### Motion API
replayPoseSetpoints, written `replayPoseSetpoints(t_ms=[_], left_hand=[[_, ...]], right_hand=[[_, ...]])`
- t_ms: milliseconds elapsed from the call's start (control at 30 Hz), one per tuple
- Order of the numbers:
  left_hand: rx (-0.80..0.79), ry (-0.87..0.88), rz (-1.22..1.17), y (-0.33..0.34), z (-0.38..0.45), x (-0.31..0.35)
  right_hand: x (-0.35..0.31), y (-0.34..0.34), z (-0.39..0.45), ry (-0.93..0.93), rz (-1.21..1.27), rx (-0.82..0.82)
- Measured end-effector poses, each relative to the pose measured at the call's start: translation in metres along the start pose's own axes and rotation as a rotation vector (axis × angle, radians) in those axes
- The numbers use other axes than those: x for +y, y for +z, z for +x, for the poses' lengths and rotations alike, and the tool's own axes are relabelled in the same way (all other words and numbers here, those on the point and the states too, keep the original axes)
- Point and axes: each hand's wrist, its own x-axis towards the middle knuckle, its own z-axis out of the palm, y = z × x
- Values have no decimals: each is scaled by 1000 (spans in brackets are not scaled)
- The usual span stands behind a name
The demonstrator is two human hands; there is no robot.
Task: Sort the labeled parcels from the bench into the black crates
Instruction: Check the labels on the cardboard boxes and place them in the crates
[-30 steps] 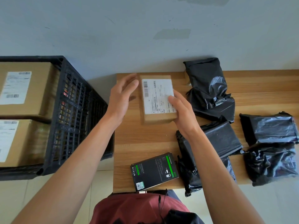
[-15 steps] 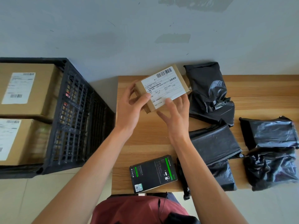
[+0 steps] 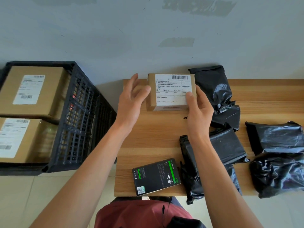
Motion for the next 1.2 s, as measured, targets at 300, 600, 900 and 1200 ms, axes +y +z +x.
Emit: replayPoseSetpoints(t_ms=[300, 600, 900, 1200], left_hand=[[145, 202, 77, 15, -43, -16], [269, 217, 62, -19, -64, -15], [360, 326, 111, -115, -114, -4], [470, 405, 67, -231, -216, 2]], right_hand=[[18, 6, -14, -46, -16, 46], [15, 31, -36, -82, -136, -40], [0, 84, -106, -194, -118, -291], [-16, 154, -226, -321, -57, -448]])
